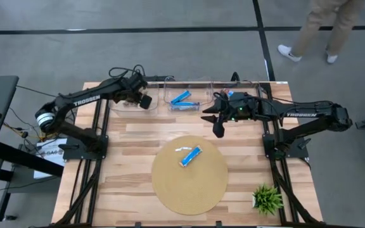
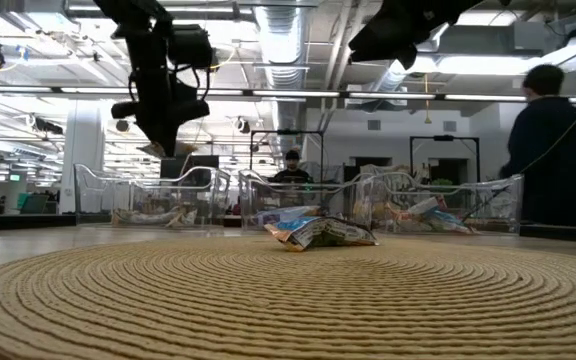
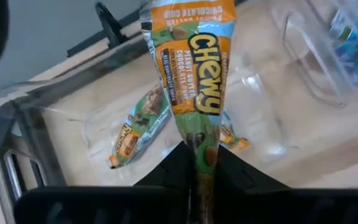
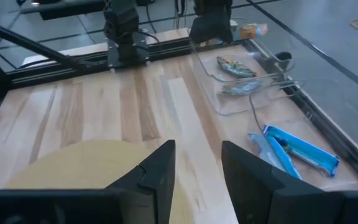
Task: Pick and place Granola Bars by type
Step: Put the orange granola bar into the left transparent bin
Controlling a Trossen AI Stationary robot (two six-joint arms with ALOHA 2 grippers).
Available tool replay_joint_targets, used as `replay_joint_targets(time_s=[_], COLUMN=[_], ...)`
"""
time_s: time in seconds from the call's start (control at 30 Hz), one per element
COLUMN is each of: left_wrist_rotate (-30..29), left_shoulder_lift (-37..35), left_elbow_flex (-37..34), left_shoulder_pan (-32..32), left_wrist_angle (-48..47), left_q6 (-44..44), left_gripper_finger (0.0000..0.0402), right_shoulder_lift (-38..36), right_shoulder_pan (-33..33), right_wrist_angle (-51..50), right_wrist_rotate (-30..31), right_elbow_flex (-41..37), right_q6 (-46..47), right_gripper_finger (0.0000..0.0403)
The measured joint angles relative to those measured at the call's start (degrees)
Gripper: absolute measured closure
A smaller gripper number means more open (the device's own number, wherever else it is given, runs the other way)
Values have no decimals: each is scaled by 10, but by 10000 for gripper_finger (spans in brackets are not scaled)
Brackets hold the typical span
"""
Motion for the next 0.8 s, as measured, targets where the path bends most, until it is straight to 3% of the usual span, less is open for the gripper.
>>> replay_joint_targets(time_s=[0.27,0.47,0.63,0.8], left_wrist_rotate=[44,58,179,280], left_shoulder_lift=[34,34,22,11], left_elbow_flex=[0,0,0,0], left_shoulder_pan=[20,13,-25,-108], left_wrist_angle=[9,18,78,177], left_q6=[56,43,50,15], left_gripper_finger=[304,287,294,309], right_shoulder_lift=[0,0,0,0], right_shoulder_pan=[-15,-15,-12,1], right_wrist_angle=[0,0,0,-4], right_wrist_rotate=[-2,-2,-2,-3], right_elbow_flex=[0,0,0,0], right_q6=[1,1,2,7], right_gripper_finger=[280,280,280,280])
